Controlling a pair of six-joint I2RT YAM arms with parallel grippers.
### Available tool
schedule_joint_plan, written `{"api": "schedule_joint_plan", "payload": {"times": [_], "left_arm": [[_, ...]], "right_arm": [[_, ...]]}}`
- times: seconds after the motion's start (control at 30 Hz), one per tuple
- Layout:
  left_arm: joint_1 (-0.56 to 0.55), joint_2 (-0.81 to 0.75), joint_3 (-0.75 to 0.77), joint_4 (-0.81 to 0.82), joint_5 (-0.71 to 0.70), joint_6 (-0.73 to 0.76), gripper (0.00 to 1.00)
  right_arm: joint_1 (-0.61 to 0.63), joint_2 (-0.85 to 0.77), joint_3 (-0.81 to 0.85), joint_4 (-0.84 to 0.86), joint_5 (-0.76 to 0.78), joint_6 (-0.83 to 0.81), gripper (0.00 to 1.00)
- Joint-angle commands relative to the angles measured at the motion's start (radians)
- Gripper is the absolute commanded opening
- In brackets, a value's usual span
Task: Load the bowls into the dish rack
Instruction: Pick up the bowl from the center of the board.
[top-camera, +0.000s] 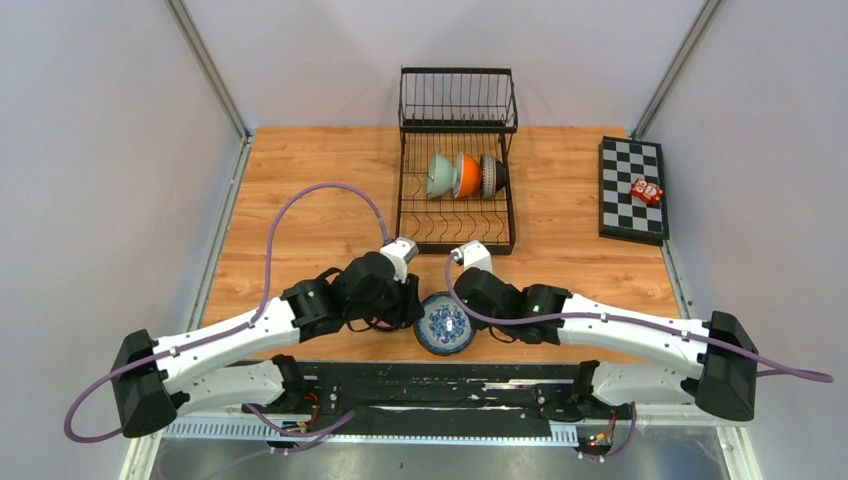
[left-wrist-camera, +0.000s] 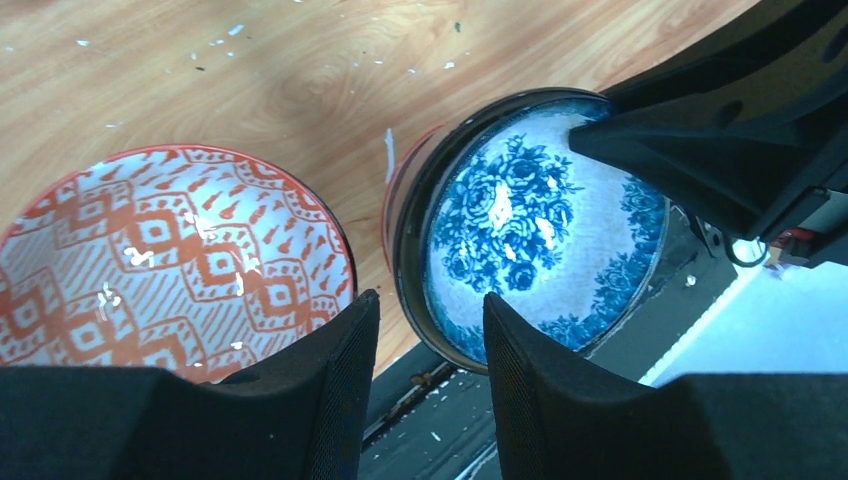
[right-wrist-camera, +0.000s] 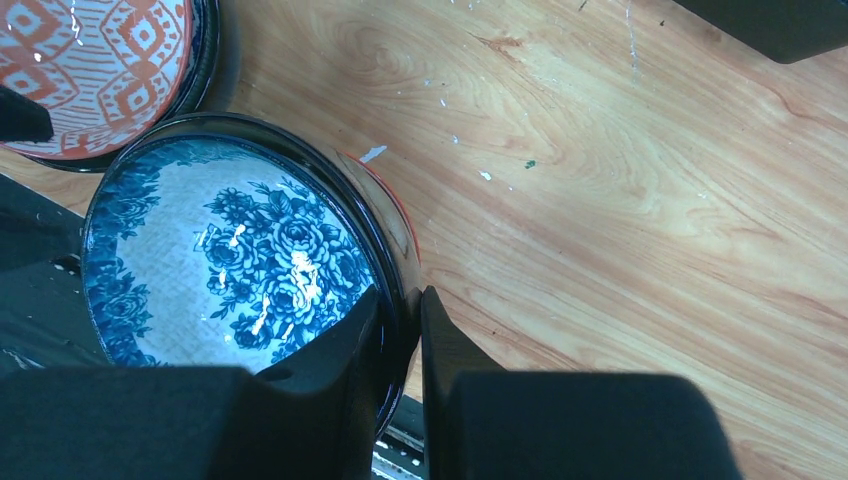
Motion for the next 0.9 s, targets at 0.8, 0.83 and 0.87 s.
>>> {"api": "schedule_joint_plan", "payload": {"times": [0.8, 0.83, 0.87], "left_arm": [[-0.006, 0.123, -0.034, 0.098, 0.119, -0.055, 0.33], [-0.006, 0.126, -0.032, 0.099, 0.119, -0.055, 0.33], [-0.007, 0.129, -0.031, 0.099, 0.121, -0.055, 0.32]], "right_arm": [[-0.008, -0.104, -0.018, 0.155, 0.018, 0.056, 0.03], [-0.008, -0.105, -0.019, 0.155, 0.016, 0.056, 0.03], [-0.008, -0.106, -0.020, 0.156, 0.015, 0.056, 0.03]]}}
